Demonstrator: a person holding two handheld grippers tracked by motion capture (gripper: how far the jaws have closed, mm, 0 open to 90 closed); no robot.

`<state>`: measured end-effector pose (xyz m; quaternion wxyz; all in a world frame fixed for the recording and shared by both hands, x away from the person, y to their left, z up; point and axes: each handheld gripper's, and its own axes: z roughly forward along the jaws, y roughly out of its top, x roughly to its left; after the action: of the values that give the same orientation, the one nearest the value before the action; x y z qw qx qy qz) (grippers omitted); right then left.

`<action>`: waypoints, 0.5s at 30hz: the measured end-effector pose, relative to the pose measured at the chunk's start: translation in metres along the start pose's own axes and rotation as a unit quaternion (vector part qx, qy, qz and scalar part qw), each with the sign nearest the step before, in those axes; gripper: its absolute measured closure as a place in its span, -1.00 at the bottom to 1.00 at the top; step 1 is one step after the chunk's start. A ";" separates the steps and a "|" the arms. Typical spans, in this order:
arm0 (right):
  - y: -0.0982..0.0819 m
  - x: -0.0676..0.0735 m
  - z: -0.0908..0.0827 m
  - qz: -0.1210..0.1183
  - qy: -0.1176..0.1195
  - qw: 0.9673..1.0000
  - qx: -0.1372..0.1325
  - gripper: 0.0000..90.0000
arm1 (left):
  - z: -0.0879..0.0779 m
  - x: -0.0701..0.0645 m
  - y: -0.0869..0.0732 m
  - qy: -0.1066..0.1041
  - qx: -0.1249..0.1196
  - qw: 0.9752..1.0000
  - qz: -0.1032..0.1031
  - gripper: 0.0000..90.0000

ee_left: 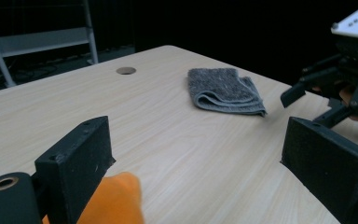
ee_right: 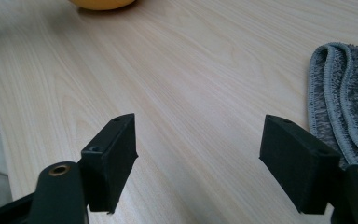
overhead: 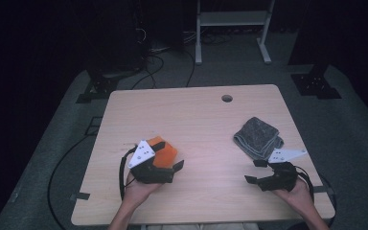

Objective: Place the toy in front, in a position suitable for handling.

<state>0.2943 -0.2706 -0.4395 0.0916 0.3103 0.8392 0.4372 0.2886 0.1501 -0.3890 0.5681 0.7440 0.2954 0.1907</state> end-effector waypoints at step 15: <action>0.000 0.000 -0.001 0.001 -0.004 1.000 -0.006 -0.45 | -0.025 0.038 -0.006 0.056 0.005 0.998 -0.012 -0.87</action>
<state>0.2939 -0.2715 -0.4385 0.0967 0.3123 0.8360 0.4407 0.3005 0.1941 -0.3900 0.5492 0.7314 0.3363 0.2242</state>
